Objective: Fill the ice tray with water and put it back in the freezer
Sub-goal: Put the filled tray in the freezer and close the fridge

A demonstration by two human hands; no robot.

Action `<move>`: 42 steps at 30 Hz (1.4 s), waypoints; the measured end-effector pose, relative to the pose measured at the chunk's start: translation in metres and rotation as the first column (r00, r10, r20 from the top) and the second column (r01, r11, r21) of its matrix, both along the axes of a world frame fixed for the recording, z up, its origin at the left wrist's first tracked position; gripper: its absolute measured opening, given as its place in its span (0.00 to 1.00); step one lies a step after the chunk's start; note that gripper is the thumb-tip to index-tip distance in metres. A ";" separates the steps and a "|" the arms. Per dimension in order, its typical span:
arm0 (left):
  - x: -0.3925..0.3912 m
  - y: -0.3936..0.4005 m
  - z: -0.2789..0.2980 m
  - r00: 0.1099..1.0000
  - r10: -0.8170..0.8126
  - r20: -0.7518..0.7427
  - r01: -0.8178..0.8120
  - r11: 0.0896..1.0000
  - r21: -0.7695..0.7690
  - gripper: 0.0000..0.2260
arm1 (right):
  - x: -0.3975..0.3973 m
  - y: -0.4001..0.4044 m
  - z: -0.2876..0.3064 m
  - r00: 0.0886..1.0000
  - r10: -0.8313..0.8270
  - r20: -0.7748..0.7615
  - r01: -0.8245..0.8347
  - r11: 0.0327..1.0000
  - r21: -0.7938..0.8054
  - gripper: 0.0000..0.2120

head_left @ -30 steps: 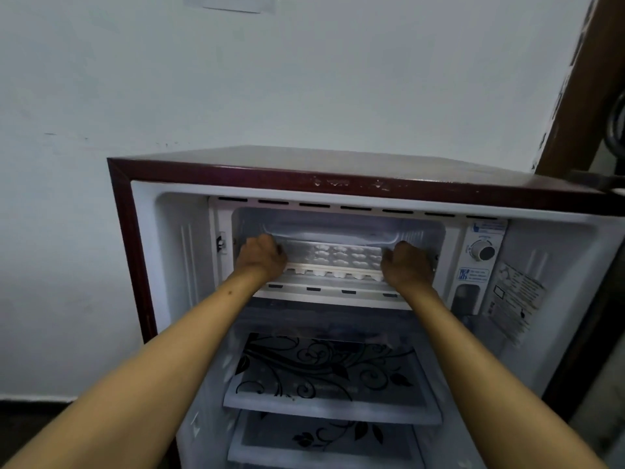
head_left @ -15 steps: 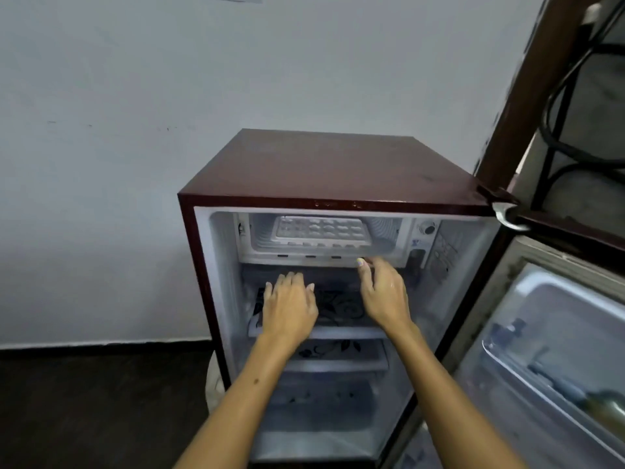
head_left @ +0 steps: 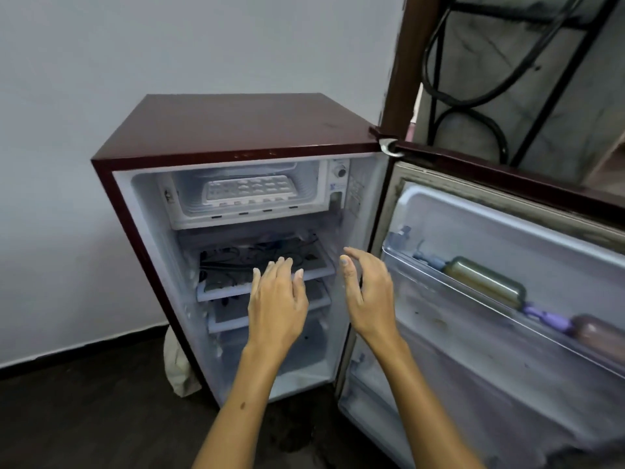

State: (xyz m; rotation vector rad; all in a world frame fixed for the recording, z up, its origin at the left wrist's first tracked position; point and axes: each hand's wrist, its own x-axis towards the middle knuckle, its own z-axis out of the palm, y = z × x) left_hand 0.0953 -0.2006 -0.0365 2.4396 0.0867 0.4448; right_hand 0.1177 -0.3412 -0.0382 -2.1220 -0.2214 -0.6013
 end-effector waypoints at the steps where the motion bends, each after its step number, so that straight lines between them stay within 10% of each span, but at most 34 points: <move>1: -0.006 -0.009 0.001 1.000 -0.020 0.013 0.020 1.000 -0.010 0.20 | -0.007 -0.008 0.001 1.000 -0.014 0.015 0.014 1.000 0.007 0.19; 21: -0.139 -0.300 0.012 0.925 -0.307 0.225 0.340 0.932 -0.124 0.18 | -0.147 -0.289 0.014 0.801 -0.479 0.359 0.366 0.866 0.339 0.15; 30: -0.176 -0.390 0.013 0.895 -0.406 0.183 0.426 0.901 -0.086 0.18 | -0.138 -0.416 0.011 0.808 -0.588 -0.020 0.478 0.636 0.606 0.23; 42: -0.191 -0.407 0.014 0.908 -0.390 0.154 0.402 0.914 -0.053 0.18 | -0.117 -0.430 0.015 0.923 -0.310 -0.230 0.384 0.687 0.616 0.30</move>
